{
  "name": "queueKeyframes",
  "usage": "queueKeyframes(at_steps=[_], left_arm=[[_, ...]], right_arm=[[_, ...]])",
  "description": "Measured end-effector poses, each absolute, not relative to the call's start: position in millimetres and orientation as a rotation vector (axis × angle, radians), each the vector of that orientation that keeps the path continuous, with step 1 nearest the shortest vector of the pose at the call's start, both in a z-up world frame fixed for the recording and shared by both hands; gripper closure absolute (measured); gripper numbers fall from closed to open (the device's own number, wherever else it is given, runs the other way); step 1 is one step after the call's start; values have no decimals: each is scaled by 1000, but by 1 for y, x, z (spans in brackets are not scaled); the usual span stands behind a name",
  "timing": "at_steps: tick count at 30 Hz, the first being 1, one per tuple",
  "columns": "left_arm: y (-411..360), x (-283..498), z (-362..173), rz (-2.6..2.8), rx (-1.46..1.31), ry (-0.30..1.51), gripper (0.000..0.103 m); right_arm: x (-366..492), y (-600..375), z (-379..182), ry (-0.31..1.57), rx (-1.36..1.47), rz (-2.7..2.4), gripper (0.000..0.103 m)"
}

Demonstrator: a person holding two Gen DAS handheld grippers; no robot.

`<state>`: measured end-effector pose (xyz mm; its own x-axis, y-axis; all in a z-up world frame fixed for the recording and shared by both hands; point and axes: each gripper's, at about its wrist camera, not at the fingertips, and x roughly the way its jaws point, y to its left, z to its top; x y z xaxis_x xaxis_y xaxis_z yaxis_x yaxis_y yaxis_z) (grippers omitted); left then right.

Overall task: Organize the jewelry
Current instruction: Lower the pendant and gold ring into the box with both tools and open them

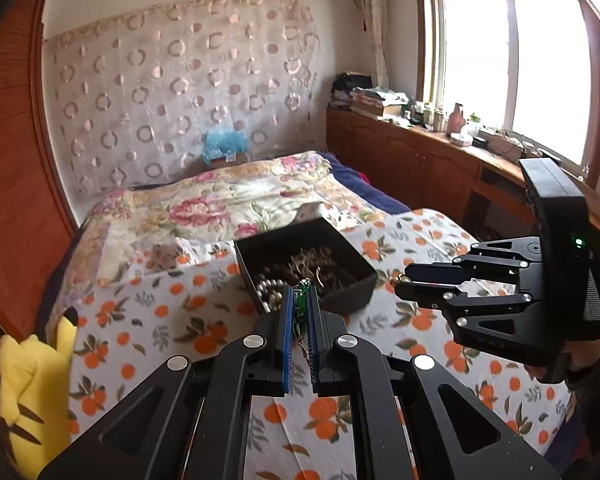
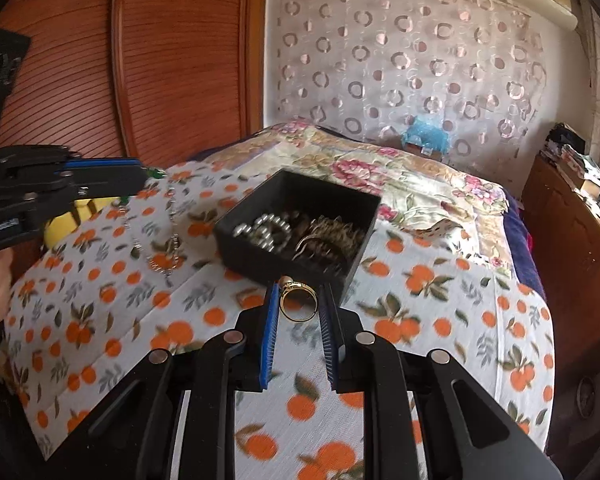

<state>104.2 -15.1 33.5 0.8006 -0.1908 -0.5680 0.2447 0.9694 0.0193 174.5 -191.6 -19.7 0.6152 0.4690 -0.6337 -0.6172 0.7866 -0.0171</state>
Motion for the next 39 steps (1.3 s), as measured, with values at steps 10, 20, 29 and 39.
queueKeyframes(at_steps=[10, 20, 29, 39], left_arm=[[-12, 121, 45, -217, 104, 593, 98], [-8, 141, 45, -195, 90, 596, 98], [-8, 160, 46, -181, 70, 602, 98], [-17, 188, 36, -175, 52, 616, 98]], right_arm=[[215, -180, -10, 649, -204, 617, 81], [243, -164, -14, 666, -192, 620, 81], [249, -170, -25, 677, -160, 605, 53], [224, -203, -35, 674, -168, 569, 53]])
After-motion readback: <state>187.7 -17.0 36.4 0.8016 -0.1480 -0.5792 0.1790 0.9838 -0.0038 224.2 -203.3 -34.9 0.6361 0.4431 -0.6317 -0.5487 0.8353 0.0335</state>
